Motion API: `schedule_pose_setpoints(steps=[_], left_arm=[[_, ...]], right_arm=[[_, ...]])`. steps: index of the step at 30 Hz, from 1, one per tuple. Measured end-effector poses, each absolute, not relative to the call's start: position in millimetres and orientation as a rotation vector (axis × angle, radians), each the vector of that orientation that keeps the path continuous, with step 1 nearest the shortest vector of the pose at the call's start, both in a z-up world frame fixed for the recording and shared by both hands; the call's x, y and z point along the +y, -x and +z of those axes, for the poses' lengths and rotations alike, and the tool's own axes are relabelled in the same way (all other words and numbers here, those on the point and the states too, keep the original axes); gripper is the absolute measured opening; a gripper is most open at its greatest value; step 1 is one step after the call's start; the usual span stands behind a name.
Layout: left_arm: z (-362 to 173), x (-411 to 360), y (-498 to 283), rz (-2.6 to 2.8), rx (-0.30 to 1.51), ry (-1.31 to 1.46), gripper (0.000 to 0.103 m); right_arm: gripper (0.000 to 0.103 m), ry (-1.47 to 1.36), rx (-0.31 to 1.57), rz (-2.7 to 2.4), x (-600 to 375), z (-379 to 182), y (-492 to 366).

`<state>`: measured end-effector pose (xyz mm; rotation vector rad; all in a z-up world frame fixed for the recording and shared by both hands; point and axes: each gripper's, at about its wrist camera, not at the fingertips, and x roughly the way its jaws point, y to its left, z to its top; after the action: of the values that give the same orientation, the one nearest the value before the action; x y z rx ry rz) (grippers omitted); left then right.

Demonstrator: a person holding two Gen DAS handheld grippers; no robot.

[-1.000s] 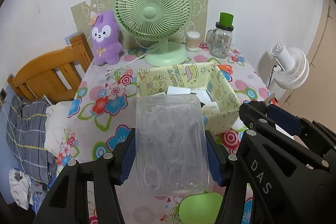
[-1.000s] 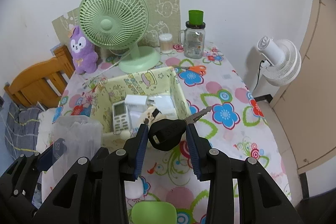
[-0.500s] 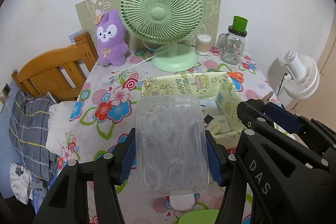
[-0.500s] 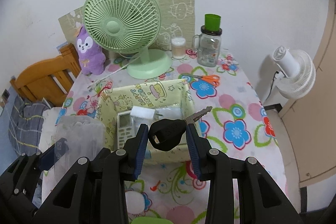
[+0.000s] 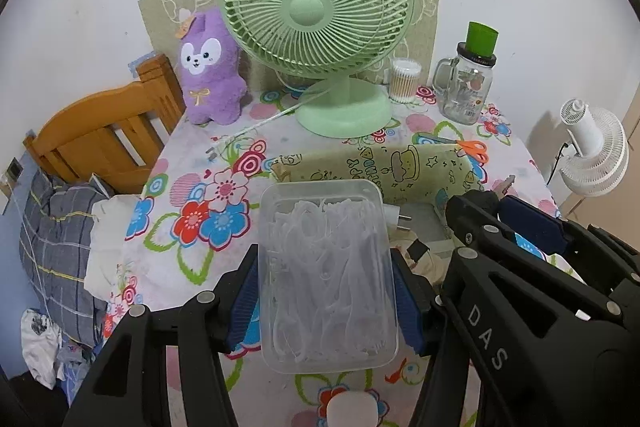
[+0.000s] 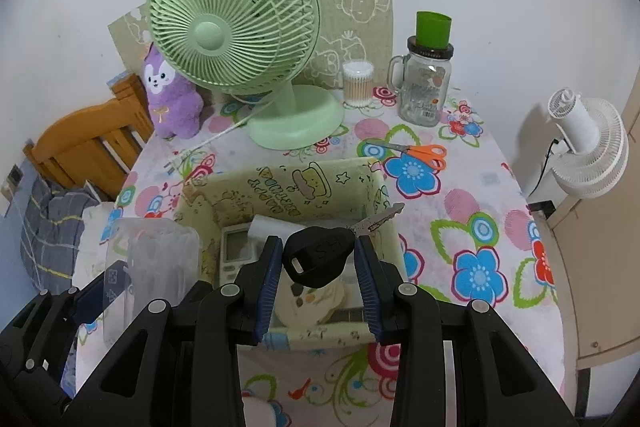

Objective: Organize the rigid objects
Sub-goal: 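Carry the floss-pick box with the left tool while the right tool carries the key over the box, then open the left tool releasing the floss-pick box while the right tool drops the key into the box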

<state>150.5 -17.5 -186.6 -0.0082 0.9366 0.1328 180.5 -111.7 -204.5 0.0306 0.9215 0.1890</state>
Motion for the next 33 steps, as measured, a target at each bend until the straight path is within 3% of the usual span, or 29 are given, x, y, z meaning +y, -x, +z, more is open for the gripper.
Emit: schedule_pose_setpoints(steps=[28, 33], left_arm=[[-231, -12, -204, 0.176, 1.042, 0.047, 0.062], [-232, -15, -205, 0.158, 1.041, 0.054, 0.062]], right_arm=[[0.041, -0.006, 0.966, 0.226, -106, -250, -240], [0.048, -0.011, 0.982, 0.218, -109, -251, -241]])
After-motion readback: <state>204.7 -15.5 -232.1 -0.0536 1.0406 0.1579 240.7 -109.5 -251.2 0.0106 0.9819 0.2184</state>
